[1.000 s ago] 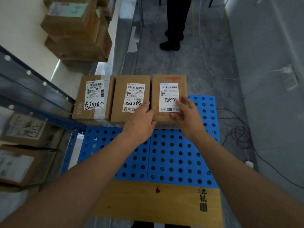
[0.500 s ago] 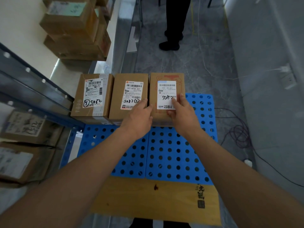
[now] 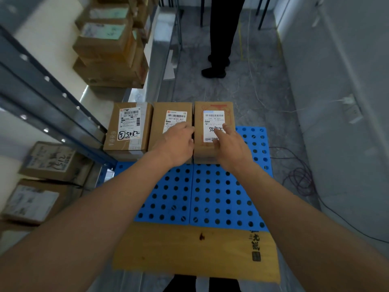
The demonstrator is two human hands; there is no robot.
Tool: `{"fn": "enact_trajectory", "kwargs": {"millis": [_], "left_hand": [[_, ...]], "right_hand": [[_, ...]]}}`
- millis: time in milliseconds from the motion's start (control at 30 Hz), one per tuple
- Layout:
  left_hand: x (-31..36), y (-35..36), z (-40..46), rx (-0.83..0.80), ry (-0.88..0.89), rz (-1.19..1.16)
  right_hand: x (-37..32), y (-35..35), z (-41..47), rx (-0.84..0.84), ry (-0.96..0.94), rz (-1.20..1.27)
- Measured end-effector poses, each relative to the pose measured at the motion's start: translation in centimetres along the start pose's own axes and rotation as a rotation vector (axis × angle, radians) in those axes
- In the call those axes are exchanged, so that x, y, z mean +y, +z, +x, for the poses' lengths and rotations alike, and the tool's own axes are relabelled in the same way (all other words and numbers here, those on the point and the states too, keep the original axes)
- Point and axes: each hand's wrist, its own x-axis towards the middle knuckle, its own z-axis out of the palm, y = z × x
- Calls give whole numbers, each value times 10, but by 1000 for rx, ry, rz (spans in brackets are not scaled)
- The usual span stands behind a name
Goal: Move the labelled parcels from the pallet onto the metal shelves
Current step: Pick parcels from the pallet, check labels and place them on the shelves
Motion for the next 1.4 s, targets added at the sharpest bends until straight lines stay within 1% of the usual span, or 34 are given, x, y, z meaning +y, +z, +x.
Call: {"fn": "enact_trajectory", "kwargs": {"millis": [267,367,567,733,867,1033,1133,1233,1400], "left_hand": [[15,-49,-32,44,63,123],[20,-65,-45,86,77,137],[25,-84,-68,151,40,148],[33,-90,-88,191,-67,185],[38,-88,-114,256,-175,149],[52,-77,-173,347,-338,123],[48,-68,-214,360,-464,124],[38,-56,-259,380,-555,120],[45,-52,-341,448,-730,146]], "right_hand": [[-43,-41,-31,44,-22,-52],[-53,-55,-40,77,-69,-73],[-63,-83,-45,109,-168,-78],[-73,-105,-48,104,-299,-166],[-78,-109,-56,117,-474,-172],[-90,-102,-76,40,-681,-135],[-108,-98,-95,-4,-775,-136],[-134,-95,-120,-4,-896,-107],[-186,-83,-171,-33,-1100,-61]]}}
